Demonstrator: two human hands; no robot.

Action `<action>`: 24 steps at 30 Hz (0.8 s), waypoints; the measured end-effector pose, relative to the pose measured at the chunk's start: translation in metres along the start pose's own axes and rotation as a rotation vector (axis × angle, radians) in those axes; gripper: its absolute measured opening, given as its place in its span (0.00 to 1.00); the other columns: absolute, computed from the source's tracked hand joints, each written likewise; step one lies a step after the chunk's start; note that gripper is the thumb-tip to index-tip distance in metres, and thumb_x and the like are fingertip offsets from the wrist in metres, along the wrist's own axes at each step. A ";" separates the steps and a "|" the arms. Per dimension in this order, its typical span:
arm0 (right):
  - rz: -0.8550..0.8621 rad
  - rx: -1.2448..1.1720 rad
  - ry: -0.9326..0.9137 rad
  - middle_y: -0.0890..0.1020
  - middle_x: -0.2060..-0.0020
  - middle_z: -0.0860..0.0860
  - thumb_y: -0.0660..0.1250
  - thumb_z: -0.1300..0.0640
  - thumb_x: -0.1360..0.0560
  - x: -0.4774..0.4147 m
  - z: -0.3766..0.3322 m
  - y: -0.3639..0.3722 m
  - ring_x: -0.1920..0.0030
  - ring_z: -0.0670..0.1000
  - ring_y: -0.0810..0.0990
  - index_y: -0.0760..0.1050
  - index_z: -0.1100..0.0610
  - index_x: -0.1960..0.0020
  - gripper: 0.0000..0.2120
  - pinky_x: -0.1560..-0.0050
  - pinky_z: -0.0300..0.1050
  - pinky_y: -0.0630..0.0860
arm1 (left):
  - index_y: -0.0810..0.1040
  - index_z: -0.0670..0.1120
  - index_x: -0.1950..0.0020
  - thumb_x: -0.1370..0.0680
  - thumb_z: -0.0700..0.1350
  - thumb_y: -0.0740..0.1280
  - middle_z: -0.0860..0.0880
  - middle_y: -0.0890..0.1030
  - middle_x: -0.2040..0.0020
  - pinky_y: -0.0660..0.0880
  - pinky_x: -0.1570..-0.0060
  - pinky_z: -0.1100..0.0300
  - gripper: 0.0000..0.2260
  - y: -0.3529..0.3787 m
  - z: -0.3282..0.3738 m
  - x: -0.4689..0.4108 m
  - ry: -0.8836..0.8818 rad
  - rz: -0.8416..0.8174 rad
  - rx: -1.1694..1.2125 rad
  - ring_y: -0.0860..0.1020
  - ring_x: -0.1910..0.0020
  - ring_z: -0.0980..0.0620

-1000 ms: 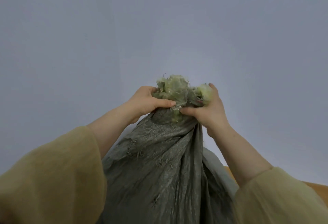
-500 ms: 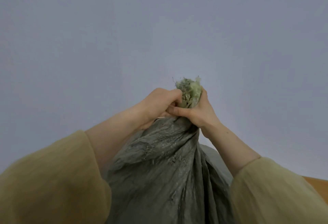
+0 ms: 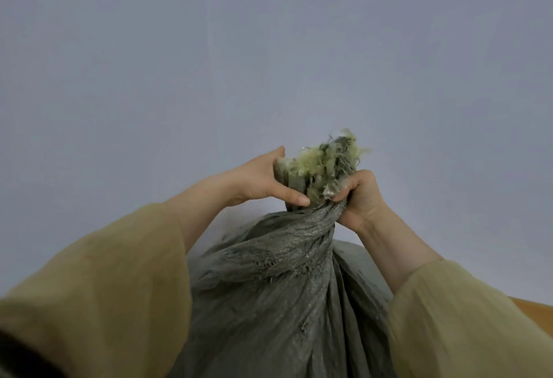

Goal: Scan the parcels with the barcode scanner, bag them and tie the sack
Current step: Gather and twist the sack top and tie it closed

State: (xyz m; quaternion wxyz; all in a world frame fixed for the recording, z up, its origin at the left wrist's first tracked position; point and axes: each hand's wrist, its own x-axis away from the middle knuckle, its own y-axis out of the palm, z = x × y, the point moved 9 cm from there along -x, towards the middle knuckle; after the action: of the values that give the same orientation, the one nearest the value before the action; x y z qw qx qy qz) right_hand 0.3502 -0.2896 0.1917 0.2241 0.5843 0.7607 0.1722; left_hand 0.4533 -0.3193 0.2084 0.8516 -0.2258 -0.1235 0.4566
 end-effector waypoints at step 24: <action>0.412 1.040 -0.191 0.79 0.44 0.48 0.83 0.50 0.56 -0.015 0.001 -0.019 0.43 0.51 0.78 0.60 0.52 0.31 0.59 0.42 0.53 0.77 | 0.79 0.39 0.53 0.24 0.46 0.62 0.45 0.82 0.59 0.80 0.60 0.63 0.12 -0.005 -0.010 0.007 -0.159 0.269 0.222 0.81 0.63 0.51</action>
State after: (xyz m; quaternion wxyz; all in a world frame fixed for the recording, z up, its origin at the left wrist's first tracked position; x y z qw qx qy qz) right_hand 0.3384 -0.3089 0.1831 -0.0635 0.7671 0.5921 -0.2387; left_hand 0.4646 -0.3185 0.2024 0.7901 -0.1084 -0.1081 0.5935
